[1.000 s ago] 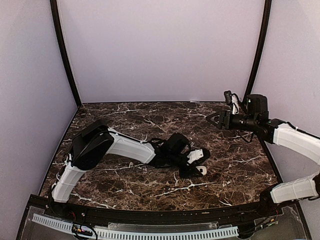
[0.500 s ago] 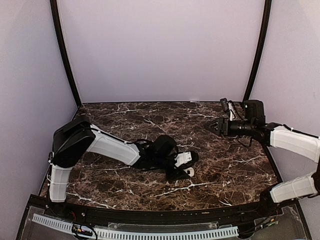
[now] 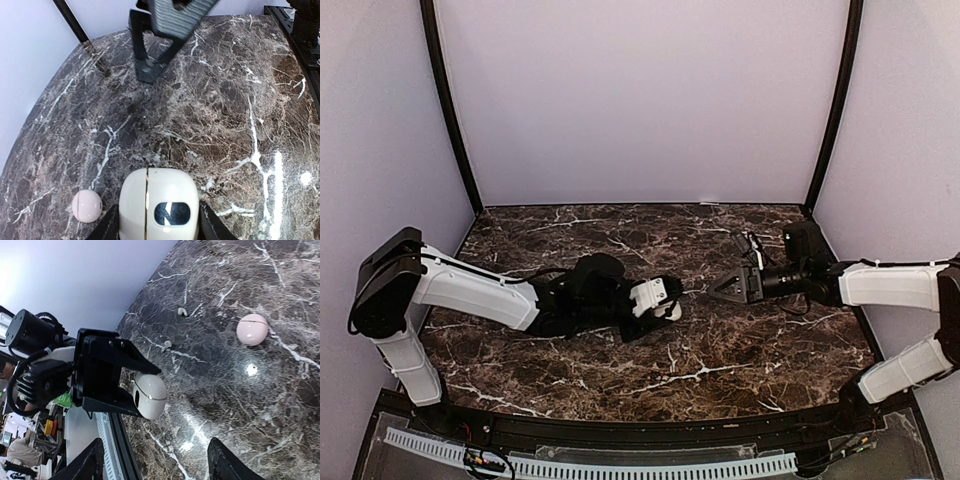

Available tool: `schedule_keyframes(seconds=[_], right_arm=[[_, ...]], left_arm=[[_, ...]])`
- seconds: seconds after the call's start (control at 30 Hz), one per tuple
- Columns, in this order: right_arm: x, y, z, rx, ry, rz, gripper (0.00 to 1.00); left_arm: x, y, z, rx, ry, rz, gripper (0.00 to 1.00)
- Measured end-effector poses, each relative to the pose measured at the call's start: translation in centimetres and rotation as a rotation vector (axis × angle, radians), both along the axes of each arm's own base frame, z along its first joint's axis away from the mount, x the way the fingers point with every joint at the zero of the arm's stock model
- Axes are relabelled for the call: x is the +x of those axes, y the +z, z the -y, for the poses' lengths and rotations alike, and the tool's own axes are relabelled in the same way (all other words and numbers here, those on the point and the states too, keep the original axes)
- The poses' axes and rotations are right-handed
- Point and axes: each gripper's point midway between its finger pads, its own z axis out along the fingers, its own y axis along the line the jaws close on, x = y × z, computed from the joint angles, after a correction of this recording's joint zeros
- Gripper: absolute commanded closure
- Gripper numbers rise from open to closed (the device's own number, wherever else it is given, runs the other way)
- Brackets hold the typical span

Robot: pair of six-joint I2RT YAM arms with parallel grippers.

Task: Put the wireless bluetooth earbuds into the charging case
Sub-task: Pick up the charging case from the center of the board, then pass from the left arm to the right

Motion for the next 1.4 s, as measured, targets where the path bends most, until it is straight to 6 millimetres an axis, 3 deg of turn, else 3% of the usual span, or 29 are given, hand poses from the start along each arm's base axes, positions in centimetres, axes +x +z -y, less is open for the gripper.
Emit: schedule_keyframes(seconds=[0.27, 0.67, 0.97, 1.4], right_arm=[[-1.8, 0.4, -2.3, 0.083, 0.112, -0.042, 0.35], [-5.1, 1.2, -6.8, 0.165, 0.265, -0.049, 0.46], [-5.0, 1.1, -7.7, 0.184, 0.259, -0.067, 0.65], [-4.6, 1.1, -8.1, 0.204, 0.246, -0.098, 0.71]], left_arm=[[-0.1, 5.5, -0.3, -0.104, 0.02, 0.106, 0.6], [-1.0, 4.9, -0.1, -0.087, 0.015, 0.123, 0.6], [-1.1, 5.7, -0.2, -0.104, 0.027, 0.151, 0.61], [-1.4, 6.0, -0.3, -0.099, 0.032, 0.192, 0.6]])
